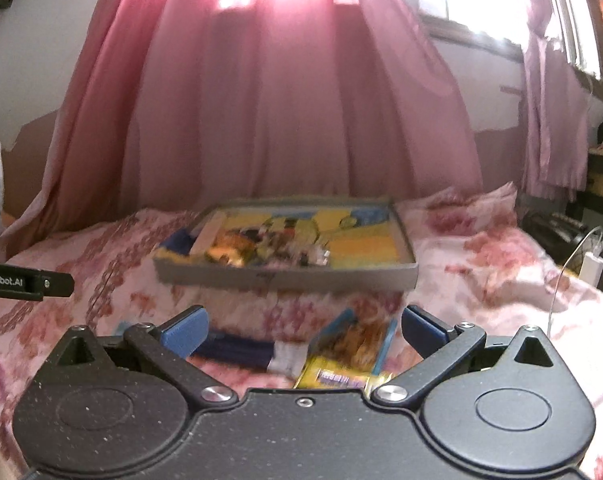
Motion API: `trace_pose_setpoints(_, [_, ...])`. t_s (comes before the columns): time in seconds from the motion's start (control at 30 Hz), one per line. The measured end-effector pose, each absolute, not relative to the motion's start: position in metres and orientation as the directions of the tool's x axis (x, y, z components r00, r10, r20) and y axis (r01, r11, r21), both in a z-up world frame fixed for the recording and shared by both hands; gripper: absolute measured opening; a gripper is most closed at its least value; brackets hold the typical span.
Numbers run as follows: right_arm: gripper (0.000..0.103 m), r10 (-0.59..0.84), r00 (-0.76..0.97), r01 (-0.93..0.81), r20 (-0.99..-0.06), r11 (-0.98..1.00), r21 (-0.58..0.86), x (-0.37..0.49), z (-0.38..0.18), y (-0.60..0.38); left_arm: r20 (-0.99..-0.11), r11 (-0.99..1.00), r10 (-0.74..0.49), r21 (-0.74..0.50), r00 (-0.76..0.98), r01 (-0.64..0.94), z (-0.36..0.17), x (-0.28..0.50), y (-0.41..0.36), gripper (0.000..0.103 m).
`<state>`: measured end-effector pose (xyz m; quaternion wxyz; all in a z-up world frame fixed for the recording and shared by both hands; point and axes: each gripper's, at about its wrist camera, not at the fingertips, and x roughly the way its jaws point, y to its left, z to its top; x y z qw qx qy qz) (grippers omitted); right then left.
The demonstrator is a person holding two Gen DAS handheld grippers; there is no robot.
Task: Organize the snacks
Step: 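Move both tools back toward the remaining snacks on the bedspread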
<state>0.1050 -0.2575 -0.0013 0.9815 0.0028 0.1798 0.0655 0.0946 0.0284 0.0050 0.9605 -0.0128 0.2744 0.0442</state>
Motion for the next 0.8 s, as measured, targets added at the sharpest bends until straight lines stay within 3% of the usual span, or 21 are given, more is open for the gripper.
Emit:
trace_pose_setpoints(0.43, [0.102, 0.226, 0.809, -0.245, -0.542, 0.969, 0.037, 0.106, -0.030, -0.222, -0.707, 0.993, 0.098, 0.021, 0.700, -0.118, -0.014, 0.106, 0.037, 0.102])
trace_pose_setpoints(0.8, [0.102, 0.263, 0.729, -0.305, -0.632, 0.951, 0.044, 0.121, -0.049, -0.201, -0.838, 0.995, 0.025, -0.032, 0.545, -0.095, -0.036, 0.143, 0.047, 0.102])
